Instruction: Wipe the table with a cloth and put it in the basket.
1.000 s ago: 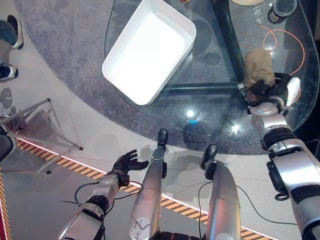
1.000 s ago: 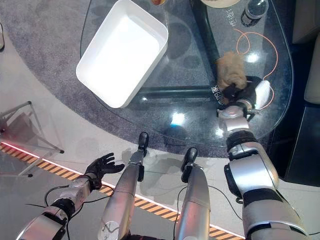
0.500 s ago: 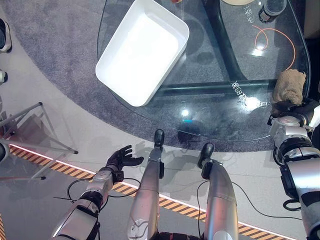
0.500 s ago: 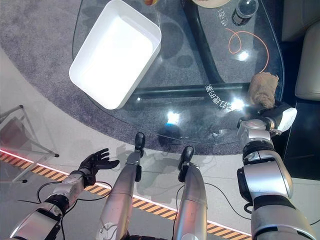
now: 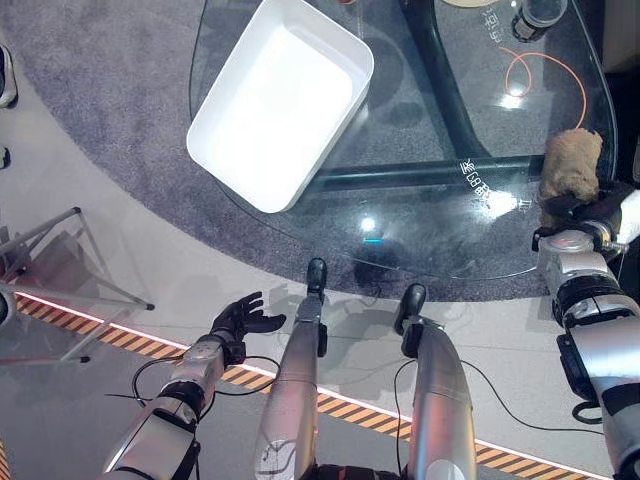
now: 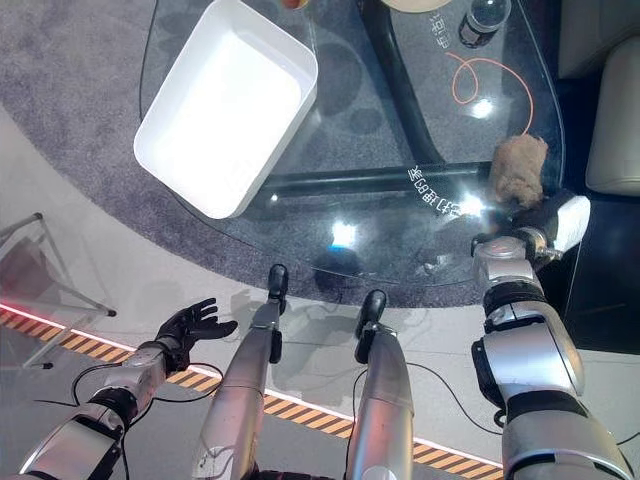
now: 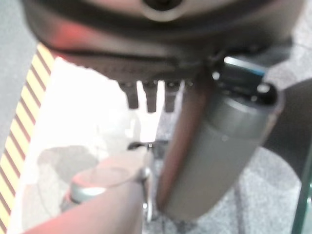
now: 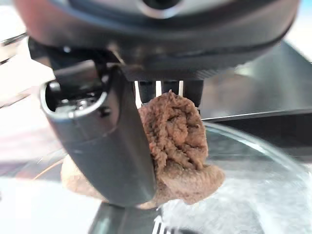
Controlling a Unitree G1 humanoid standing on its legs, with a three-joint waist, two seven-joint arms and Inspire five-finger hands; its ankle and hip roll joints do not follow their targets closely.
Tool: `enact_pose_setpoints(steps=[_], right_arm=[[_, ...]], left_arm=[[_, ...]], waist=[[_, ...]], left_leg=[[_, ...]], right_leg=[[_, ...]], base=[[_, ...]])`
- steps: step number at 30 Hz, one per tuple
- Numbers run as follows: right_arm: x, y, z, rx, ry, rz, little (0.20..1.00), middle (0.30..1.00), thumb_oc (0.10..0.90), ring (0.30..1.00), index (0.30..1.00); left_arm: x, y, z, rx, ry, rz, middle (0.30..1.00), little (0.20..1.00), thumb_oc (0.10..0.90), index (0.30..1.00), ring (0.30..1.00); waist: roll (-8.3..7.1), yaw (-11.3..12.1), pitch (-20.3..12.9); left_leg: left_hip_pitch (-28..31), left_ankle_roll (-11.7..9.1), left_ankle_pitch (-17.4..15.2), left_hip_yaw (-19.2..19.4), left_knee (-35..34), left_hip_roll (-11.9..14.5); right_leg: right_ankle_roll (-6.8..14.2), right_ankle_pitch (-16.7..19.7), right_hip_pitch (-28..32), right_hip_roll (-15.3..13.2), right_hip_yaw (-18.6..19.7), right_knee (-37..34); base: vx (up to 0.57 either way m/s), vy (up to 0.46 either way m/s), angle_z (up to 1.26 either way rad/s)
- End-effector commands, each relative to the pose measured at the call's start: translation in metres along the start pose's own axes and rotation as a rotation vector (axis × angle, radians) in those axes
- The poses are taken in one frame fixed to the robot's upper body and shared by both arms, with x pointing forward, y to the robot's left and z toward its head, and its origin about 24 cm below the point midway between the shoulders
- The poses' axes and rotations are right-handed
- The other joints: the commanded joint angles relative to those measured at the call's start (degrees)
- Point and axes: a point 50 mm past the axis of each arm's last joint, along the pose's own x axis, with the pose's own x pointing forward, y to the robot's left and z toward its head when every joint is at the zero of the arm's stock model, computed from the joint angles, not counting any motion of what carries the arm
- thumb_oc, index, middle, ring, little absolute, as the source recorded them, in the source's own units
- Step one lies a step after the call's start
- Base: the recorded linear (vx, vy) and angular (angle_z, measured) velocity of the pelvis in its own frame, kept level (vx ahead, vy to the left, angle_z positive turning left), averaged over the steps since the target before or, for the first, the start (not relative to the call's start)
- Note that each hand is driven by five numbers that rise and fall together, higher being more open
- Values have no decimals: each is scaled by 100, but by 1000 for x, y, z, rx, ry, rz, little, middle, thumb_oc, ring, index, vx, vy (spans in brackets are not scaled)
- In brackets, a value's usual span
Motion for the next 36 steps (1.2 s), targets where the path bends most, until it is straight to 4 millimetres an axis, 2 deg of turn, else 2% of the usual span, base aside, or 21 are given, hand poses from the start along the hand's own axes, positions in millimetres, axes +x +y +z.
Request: enact_pose_setpoints(steps=[1, 4, 9, 10, 15, 20, 22, 24, 33, 36], right_arm=[[-3, -4, 71, -23, -368, 53, 200, 300, 100, 300, 300], [-16, 12, 89, -95, -469, 157, 200, 300, 100, 300, 300], [-29, 28, 99, -168, -545, 249, 200, 300, 100, 300, 300], [-37, 37, 101, -199, -573, 296, 200, 300, 100, 300, 300], [-55, 56, 103, -268, -651, 427, 200, 300, 100, 300, 300], [-69, 66, 106, -283, -703, 515, 200, 300, 100, 300, 300], [-82, 75, 107, -303, -744, 591, 200, 300, 100, 300, 300], [-85, 77, 108, -310, -754, 612, 200, 300, 100, 300, 300], [-136, 102, 102, -364, -857, 978, 200, 300, 100, 300, 300], [-144, 104, 102, -362, -874, 1020, 200, 300, 100, 300, 300]], left_arm=[[-6, 18, -14, -32, 34, 68, 900, 900, 800, 900, 900], [-6, 17, -13, -33, 32, 65, 900, 900, 800, 900, 900], [-6, 15, -14, -32, 32, 63, 900, 900, 800, 900, 900], [-6, 14, -15, -31, 31, 63, 900, 900, 800, 900, 900], [-5, 9, -15, -27, 24, 55, 900, 900, 800, 900, 900], [-6, 9, -13, -26, 19, 54, 900, 900, 800, 900, 900], [-5, 8, -12, -29, 14, 57, 900, 900, 800, 900, 900], [-5, 8, -11, -31, 13, 58, 900, 900, 800, 900, 900], [-6, 11, -3, -80, -36, 78, 900, 900, 800, 900, 900], [-5, 11, -1, -88, -46, 82, 900, 900, 800, 900, 900]], waist=[[-43, 143, -124], [-47, 152, -124], [-47, 177, -124], [-47, 182, -124], [-45, 195, -124], [-48, 197, -124], [-59, 182, -124], [-61, 180, -124], [-96, 163, -124], [-103, 154, -124]], left_leg=[[151, 363, -528, 358, 582, -364], [184, 350, -513, 370, 549, -374], [215, 348, -498, 397, 516, -388], [221, 341, -497, 408, 515, -392], [218, 336, -490, 431, 517, -407], [212, 328, -481, 457, 531, -410], [199, 320, -480, 469, 542, -409], [198, 317, -476, 471, 540, -409], [223, 283, -425, 503, 510, -404], [223, 276, -418, 503, 514, -403]], right_leg=[[164, 806, 122, 371, 54, -773], [144, 776, 162, 375, 35, -792], [115, 746, 218, 371, -7, -824], [105, 736, 234, 368, -21, -833], [83, 727, 248, 367, -41, -854], [78, 727, 253, 354, -60, -855], [72, 716, 236, 355, -59, -841], [69, 715, 239, 357, -57, -845], [57, 702, 242, 348, -65, -834], [58, 701, 238, 345, -58, -823]], base=[[-11, 14, -4], [0, 0, 0], [0, 0, 0], [0, 0, 0], [0, 0, 0], [0, 0, 0], [0, 0, 0], [0, 0, 0], [0, 0, 0], [4, -1, 1]])
